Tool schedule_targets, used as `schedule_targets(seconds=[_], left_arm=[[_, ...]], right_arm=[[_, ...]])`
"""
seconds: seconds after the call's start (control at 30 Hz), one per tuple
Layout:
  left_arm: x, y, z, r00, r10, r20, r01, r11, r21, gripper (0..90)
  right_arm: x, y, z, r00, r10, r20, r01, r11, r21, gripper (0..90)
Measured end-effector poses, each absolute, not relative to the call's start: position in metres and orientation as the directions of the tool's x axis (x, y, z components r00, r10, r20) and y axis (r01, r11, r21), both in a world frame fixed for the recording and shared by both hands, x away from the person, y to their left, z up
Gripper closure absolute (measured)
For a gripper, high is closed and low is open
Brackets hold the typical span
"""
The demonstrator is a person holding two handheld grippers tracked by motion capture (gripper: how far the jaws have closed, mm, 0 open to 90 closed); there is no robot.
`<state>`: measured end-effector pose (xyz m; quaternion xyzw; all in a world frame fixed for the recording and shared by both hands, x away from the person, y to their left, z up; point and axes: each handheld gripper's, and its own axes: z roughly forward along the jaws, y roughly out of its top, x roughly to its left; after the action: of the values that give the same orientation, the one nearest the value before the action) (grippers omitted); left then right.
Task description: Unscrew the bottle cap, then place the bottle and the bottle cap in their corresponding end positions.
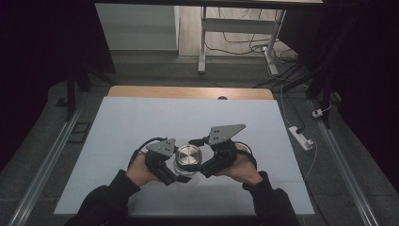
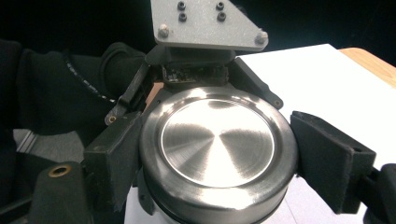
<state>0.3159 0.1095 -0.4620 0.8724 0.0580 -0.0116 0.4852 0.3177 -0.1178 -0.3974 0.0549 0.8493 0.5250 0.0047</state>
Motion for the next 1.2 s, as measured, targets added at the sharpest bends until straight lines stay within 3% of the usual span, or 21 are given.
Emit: schedule_targets(seconds=[0.5, 1.2], left_arm=[[0.329, 0.121, -0.467, 0.949, 0.306, -0.078, 0.231, -0.505, 0.832, 15.7], [0.342, 0.131, -0.466, 0.898, 0.435, -0.07, 0.287, -0.456, 0.843, 15.7]], right_arm=[[0.315, -0.124, -0.393, -0.979, 0.204, 0.021, 0.109, 0.431, 0.896, 20.0], [0.3, -0.128, -0.398, -0.966, 0.257, 0.01, 0.125, 0.433, 0.893, 20.0]])
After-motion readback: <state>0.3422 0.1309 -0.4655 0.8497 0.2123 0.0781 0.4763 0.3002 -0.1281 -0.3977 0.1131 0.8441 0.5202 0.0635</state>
